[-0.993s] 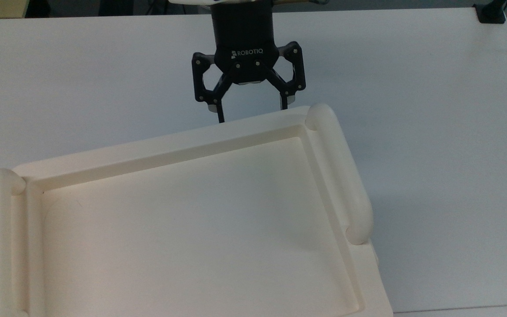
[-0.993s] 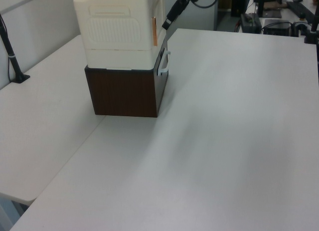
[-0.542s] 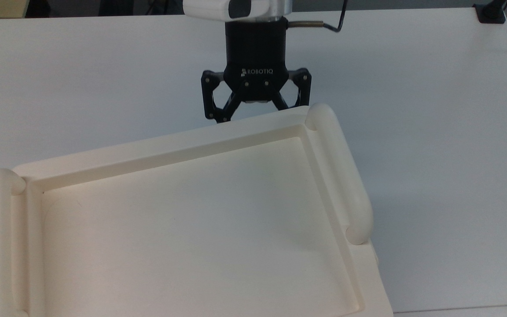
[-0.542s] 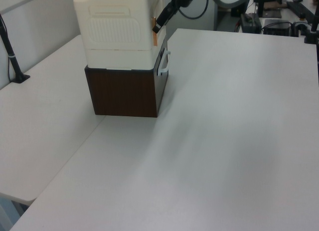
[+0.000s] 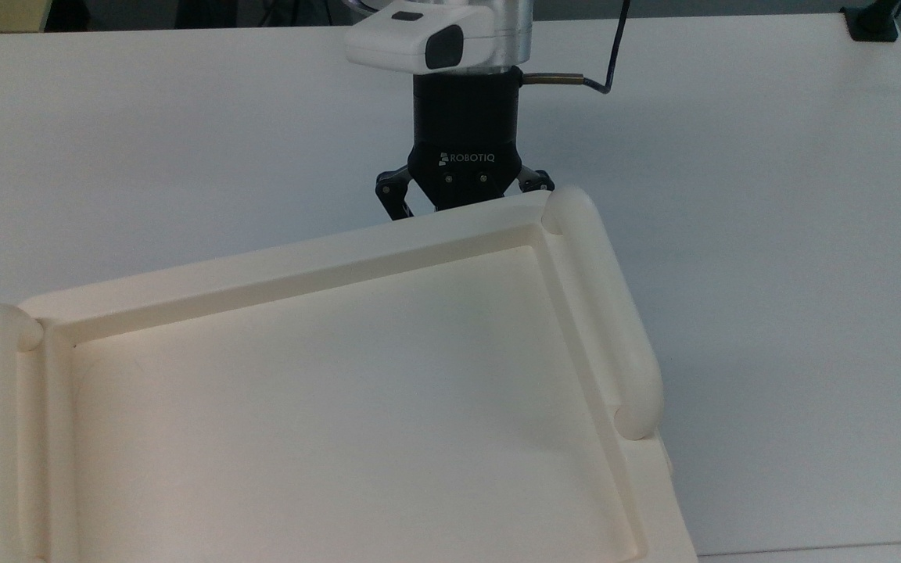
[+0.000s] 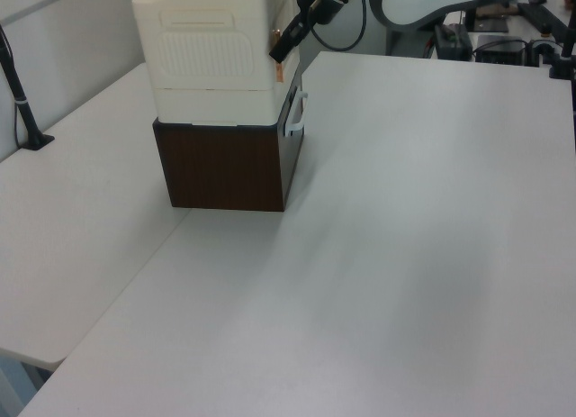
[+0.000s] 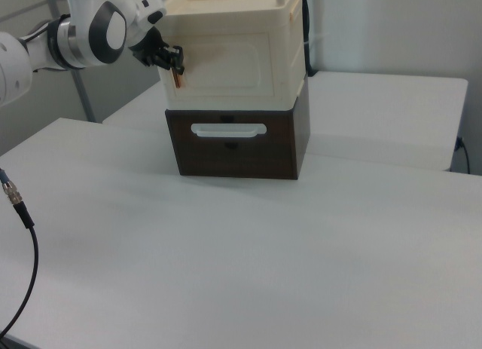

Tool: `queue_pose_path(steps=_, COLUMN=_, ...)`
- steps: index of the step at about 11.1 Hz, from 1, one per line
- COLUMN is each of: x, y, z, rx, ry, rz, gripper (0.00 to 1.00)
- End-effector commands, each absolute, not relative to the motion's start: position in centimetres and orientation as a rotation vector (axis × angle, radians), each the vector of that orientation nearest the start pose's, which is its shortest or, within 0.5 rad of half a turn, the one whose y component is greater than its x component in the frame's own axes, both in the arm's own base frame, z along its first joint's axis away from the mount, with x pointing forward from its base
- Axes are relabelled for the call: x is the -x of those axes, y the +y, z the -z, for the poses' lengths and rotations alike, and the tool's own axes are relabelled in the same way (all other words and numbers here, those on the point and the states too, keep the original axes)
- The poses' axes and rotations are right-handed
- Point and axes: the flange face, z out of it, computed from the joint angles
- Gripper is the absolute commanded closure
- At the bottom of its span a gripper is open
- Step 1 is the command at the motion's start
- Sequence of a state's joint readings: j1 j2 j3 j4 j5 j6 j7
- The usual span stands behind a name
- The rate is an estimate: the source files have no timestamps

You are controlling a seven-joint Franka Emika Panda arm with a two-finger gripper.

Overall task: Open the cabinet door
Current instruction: 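Pull the gripped door edge outward, swinging it about its hinge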

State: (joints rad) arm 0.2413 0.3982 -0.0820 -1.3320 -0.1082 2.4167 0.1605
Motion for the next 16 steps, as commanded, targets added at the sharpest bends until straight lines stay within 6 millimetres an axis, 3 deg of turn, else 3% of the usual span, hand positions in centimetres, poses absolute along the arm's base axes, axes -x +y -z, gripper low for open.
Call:
queue_pose_path(steps=1, x=-71.8, y=11.9, z=-59.7, rx=2.962, ry=-0.075, rz=1.152, gripper=1.00)
queue_pose_path(steps=5, x=-69.4, y=10.6, z=-62.4, rx=2.963, ry=-0.080, rz=1.167, gripper=1.00)
queue_pose_path(steps=8, x=-67.0, y=9.9, z=-62.2, rx=3.073, ry=-0.166, rz=0.902, gripper=1.00)
queue_pose_path(steps=11, x=-65.8, y=9.2, z=-60.6, rx=3.119, ry=-0.267, rz=0.629, gripper=1.00)
queue_pose_path(steps=12, x=-65.0, y=7.4, z=-60.4, rx=3.155, ry=-0.271, rz=0.499, gripper=0.99)
queue_pose_path(steps=14, x=-62.6, y=1.7, z=-61.7, rx=3.193, ry=-0.281, rz=0.292, gripper=0.82)
queue_pose_path(steps=15, x=-61.2, y=-1.9, z=-62.3, rx=3.203, ry=-0.279, rz=0.199, gripper=0.54)
queue_pose_path(steps=16, x=-59.9, y=-4.4, z=-63.1, rx=3.207, ry=-0.209, rz=0.137, gripper=0.01)
